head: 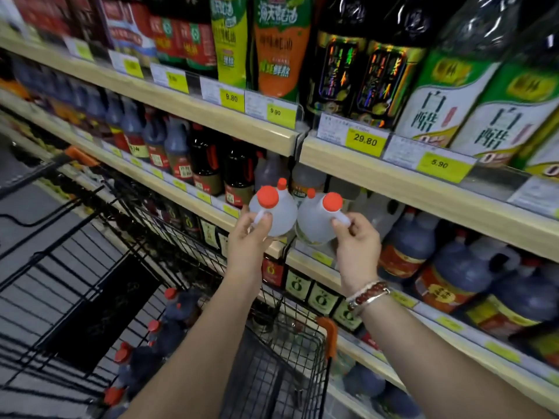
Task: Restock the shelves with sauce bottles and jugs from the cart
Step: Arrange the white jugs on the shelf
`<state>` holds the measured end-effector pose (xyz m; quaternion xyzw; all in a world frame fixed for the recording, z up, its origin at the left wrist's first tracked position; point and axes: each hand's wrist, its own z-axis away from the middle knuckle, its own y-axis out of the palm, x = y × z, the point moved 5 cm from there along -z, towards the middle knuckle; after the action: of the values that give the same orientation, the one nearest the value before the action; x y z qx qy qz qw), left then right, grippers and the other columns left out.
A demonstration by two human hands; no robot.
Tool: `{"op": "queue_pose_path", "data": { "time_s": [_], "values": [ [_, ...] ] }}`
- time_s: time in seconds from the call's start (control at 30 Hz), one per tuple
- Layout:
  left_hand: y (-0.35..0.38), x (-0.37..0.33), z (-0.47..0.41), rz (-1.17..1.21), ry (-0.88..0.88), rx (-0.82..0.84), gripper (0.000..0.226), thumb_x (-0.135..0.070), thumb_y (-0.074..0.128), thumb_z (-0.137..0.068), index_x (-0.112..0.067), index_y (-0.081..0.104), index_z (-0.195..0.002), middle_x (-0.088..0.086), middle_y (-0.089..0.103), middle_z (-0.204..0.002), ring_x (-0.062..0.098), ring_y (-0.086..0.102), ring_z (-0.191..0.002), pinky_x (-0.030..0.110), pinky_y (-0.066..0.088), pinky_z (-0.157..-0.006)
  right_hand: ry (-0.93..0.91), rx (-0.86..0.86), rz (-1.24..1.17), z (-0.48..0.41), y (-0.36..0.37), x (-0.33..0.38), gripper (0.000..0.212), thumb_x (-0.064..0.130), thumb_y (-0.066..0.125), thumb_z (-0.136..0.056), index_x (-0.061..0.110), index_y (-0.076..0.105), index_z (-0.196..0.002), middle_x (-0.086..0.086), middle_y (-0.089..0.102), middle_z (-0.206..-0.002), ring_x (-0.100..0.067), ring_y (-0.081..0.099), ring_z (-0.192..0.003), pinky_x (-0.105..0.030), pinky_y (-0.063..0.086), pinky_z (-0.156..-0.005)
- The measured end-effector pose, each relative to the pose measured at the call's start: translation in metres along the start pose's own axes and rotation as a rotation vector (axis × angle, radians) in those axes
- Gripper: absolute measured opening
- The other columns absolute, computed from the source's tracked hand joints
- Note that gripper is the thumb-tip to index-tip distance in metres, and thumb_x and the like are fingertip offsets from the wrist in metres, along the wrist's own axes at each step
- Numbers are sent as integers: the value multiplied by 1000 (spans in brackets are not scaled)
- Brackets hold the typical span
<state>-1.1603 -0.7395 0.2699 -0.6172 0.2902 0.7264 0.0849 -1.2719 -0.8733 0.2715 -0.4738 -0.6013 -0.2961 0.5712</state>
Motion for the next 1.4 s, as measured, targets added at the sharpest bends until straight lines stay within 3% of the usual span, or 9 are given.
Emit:
{"op": "queue_pose_path", "data": {
  "time_s": [0.17, 0.27, 0.4, 0.53, 0.8, 0.93, 1.03, 1.23, 1.4],
  "values": [
    [0, 5, -28, -6, -62, 131, 17, -18, 49, -96, -22, 56, -80, -21, 60, -103, -3, 61, -93, 43, 43, -105, 33, -77, 53, -7, 5, -10, 14, 12, 54, -89, 10, 56, -75, -1, 44, -62, -13, 37, -62, -29, 28, -58],
    [-5, 4, -51, -73, -64, 205, 16, -20, 50, -95, -13, 55, -82, -10, 51, -136, 7, 58, -111, 35, 47, -97, 71, -112, 123, -13, 12, -20, 14, 12, 53, -89, 5, 56, -77, -3, 46, -64, -15, 39, -64, -30, 29, -60],
    [-11, 1, -76, -104, -71, 296, 15, -20, 48, -97, -10, 53, -87, -15, 62, -95, -9, 65, -79, 26, 54, -84, 100, -117, 190, -24, 26, -26, 17, 14, 49, -92, 1, 56, -83, -17, 51, -69, -18, 41, -66, -31, 31, -63],
    [-18, 1, -94, -160, -96, 321, 16, -22, 48, -97, -22, 58, -85, -9, 63, -94, 0, 63, -84, 16, 52, -67, 122, -173, 232, -45, 32, -19, 14, 11, 44, -94, 4, 56, -93, -11, 56, -77, -19, 49, -72, -30, 35, -69],
    [-16, 2, -123, -239, -138, 378, 19, -27, 48, -97, -14, 51, -83, 9, 58, -103, 26, 59, -102, 41, 54, -86, 247, -240, 274, -74, 33, -21, 28, 19, 41, -97, -1, 54, -112, -25, 59, -115, -37, 56, -108, -34, 41, -81],
    [0, 11, -134, -315, -146, 402, 19, -27, 47, -97, -14, 48, -84, 11, 51, -99, 26, 55, -97, 38, 52, -80, 232, -209, 269, -70, 35, -18, 10, 6, 41, -96, 2, 49, -92, -32, 57, -104, -41, 54, -98, -25, 31, -72],
    [12, 17, -144, -383, -111, 403, 20, -28, 44, -98, -18, 48, -81, 9, 46, -94, 21, 48, -88, 37, 40, -74, 211, -304, 214, -49, 35, -21, 15, -2, 43, -92, -1, 46, -107, -8, 54, -83, -27, 53, -81, -24, 33, -71],
    [22, 17, -160, -634, 6, 366, 14, -29, 40, -99, -21, 49, -91, 9, 51, -98, 21, 49, -91, 32, 44, -74, 350, -271, 84, -12, 44, -48, 44, 8, 43, -95, 9, 36, -138, -12, 50, -136, -28, 49, -124, -32, 41, -95],
    [23, 20, -170, -824, 112, 458, 25, -28, 41, -99, -10, 54, -110, 9, 52, -94, 20, 49, -87, 28, 33, -67, 266, -303, 158, -26, 37, -43, 39, 9, 41, -95, 6, 41, -134, -9, 57, -109, -22, 54, -94, -29, 42, -82]
  ]
}}
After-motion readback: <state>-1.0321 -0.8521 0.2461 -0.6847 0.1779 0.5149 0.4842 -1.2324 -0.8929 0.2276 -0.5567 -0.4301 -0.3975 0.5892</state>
